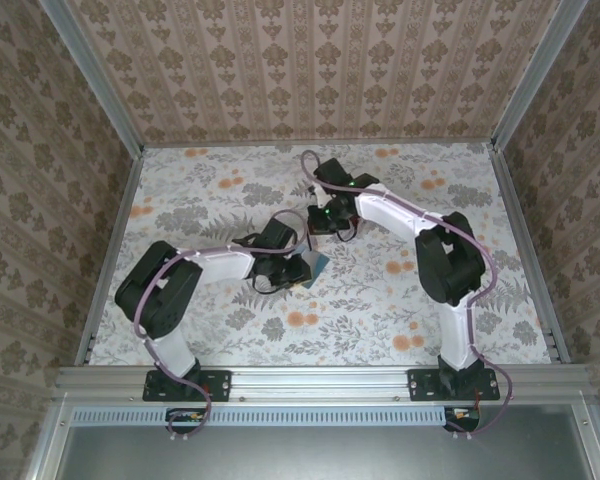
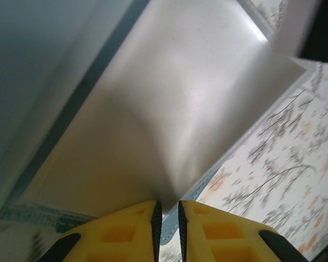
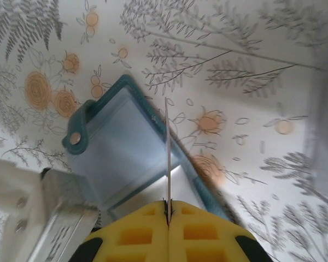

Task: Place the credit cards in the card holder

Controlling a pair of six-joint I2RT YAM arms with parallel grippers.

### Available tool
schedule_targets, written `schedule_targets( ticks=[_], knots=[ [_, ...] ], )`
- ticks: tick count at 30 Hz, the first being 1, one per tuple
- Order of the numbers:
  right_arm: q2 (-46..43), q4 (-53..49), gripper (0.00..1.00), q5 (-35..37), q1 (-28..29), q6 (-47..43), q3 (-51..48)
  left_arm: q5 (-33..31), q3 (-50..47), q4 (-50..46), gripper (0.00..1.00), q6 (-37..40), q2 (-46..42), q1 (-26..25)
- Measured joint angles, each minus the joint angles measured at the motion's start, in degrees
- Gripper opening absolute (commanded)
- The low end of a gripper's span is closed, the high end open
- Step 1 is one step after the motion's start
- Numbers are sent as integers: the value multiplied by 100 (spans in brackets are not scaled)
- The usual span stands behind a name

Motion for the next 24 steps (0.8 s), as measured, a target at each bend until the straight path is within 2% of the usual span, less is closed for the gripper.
schedule_targets(
  ticks=[6,11,14,18,21,24],
  knots=[
    [-955,59,0,20,-352,44,-693,-138,601,-105,25,-22,157,-68],
    [-1300,258,0,-101,-496,264,-1248,-638,654,-782,27,297,-743,42],
    [-1300,671,0,-387,-455,544,-1550,-752,693,-1067,27,542,-1259,435],
    [-1200,1327,0,-785,-262,1014,-1829,-815,721,-1270,27,876,-1263,1180],
    [-1032,1770,0,-953,-74,1331,-1917,-855,726,-1462,27,1117,-1045,1405],
    [-881,2253,0,-1106,46,1681,-2072,-831,804,-1641,27,1353,-710,1390]
  ],
)
